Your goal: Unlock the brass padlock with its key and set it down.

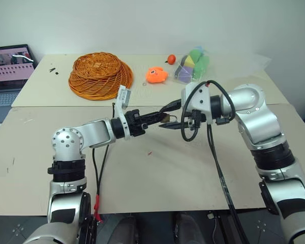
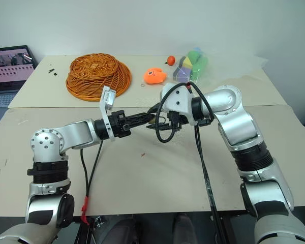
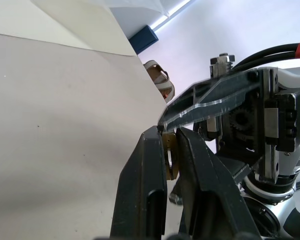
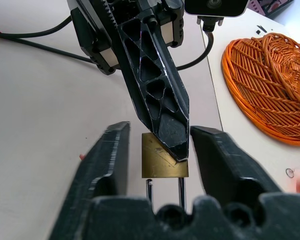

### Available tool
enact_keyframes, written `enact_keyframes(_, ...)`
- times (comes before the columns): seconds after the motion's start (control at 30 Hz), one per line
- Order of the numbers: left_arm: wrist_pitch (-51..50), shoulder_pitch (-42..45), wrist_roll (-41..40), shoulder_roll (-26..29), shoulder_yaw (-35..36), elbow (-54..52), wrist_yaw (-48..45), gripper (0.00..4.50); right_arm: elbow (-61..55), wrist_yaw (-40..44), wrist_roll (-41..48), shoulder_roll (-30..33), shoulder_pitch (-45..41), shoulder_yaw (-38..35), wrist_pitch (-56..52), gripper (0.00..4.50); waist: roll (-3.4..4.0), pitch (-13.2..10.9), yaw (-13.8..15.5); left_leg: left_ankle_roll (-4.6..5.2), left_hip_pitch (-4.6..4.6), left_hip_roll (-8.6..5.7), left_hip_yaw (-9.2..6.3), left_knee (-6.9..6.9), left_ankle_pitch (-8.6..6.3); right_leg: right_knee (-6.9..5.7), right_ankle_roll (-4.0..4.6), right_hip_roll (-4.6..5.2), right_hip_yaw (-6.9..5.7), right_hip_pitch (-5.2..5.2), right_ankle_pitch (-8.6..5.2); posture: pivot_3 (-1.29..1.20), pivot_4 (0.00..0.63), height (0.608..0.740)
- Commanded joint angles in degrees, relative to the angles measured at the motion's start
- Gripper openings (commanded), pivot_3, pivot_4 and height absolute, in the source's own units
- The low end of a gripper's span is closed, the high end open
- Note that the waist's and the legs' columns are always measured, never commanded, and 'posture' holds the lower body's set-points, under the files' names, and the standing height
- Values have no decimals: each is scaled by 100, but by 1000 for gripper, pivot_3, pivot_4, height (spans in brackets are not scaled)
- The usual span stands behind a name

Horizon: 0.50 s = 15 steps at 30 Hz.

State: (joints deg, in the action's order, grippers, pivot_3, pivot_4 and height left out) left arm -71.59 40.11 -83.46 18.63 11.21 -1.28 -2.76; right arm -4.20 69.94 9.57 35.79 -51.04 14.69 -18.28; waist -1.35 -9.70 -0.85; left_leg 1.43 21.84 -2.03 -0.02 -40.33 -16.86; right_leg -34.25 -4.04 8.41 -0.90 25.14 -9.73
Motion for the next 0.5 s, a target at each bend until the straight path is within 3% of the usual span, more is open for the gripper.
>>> enact_keyframes(0.03,-96,62,-191,147,23,-118,-72,55,-176,-5,48,99,-40,-133,-25,4220,0,0,-1,0,0,0,0,0,0,0,0,0,0,0,0,0,150,739)
enact_keyframes(0.07,-113,66,-195,210,47,-107,-89,55,-177,26,37,158,13,-135,-20,4480,0,0,-1,0,0,0,0,0,0,0,0,0,0,0,0,0,150,739)
enact_keyframes(0.43,-17,-137,-726,490,203,-288,252,55,277,-148,22,687,827,-464,108,4480,0,0,14,1,1,0,0,0,-1,2,0,0,1,-1,0,0,150,739)
enact_keyframes(0.5,56,-173,-831,462,187,-317,368,55,282,-178,74,673,892,-507,40,3971,0,0,11,1,0,1,1,0,-1,3,0,0,1,-1,0,0,150,739)
